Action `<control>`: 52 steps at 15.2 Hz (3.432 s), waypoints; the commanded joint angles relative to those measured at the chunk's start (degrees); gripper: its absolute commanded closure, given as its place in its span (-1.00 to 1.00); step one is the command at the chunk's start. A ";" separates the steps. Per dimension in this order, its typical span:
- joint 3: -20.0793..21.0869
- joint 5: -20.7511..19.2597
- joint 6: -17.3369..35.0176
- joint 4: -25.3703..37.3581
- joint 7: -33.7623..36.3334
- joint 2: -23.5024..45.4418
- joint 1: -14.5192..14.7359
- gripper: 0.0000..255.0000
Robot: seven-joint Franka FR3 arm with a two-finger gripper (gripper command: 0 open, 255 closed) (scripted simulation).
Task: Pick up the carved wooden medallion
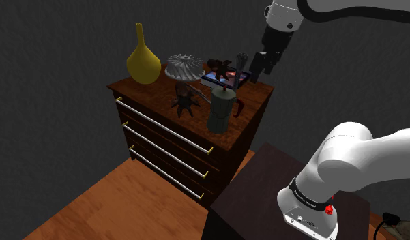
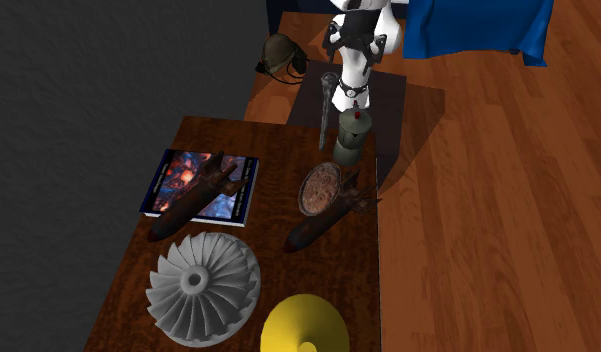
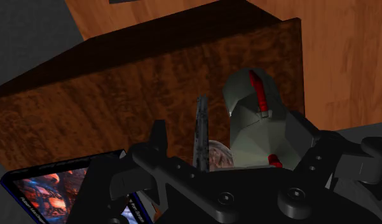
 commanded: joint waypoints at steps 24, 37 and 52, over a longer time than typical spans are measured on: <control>14.05 -22.36 22.55 26.93 17.69 48.01 -2.06 -1.00; 13.79 -24.27 27.48 22.97 20.42 49.55 -2.15 1.00; 14.01 -22.06 21.62 27.74 17.21 47.79 -1.97 1.00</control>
